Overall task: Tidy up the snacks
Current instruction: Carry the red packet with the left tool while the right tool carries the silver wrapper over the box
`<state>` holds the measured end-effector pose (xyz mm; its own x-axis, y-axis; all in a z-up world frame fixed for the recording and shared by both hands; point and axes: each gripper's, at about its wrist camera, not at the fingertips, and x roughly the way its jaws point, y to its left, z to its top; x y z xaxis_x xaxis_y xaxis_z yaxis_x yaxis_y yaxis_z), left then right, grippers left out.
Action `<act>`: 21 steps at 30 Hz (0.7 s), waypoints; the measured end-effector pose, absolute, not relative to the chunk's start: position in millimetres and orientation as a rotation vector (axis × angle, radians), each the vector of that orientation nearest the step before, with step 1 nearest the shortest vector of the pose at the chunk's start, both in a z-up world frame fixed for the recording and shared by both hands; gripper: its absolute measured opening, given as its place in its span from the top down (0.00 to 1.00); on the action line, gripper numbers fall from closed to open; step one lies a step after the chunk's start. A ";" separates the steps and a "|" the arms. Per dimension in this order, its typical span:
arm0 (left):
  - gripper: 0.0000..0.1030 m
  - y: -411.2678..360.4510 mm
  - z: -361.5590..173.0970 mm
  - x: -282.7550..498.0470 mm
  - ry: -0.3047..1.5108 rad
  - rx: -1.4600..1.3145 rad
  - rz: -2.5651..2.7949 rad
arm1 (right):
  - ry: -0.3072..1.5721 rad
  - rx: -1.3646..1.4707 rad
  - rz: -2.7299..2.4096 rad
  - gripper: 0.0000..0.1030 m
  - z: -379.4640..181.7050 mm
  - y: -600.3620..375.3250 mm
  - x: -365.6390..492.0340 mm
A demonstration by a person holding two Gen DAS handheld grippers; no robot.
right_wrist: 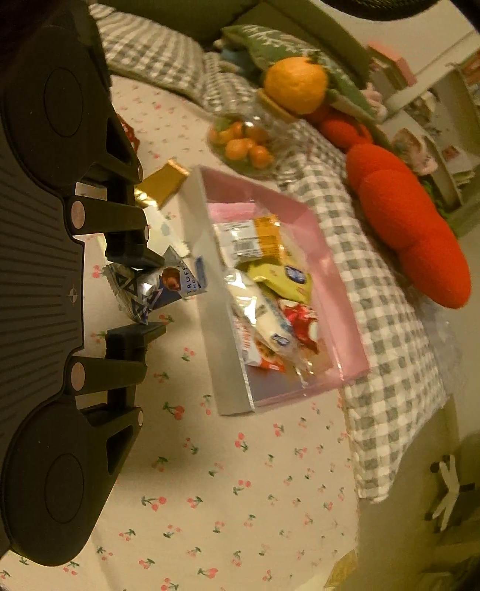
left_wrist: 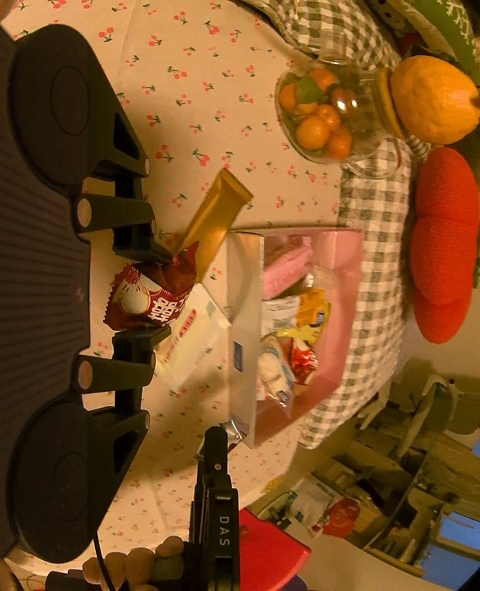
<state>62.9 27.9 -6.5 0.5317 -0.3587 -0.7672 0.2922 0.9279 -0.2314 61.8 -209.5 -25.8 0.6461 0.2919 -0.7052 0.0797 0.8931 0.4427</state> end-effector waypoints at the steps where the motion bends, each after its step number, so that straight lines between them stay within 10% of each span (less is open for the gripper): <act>1: 0.69 26.1 -4.6 63.7 0.925 -0.076 -0.388 | 0.861 0.481 0.124 0.71 -24.7 -212.2 63.1; 21: 0.68 -44.4 4.5 125.8 0.859 -0.083 -0.418 | 0.748 0.761 0.046 0.70 -47.5 -272.0 96.9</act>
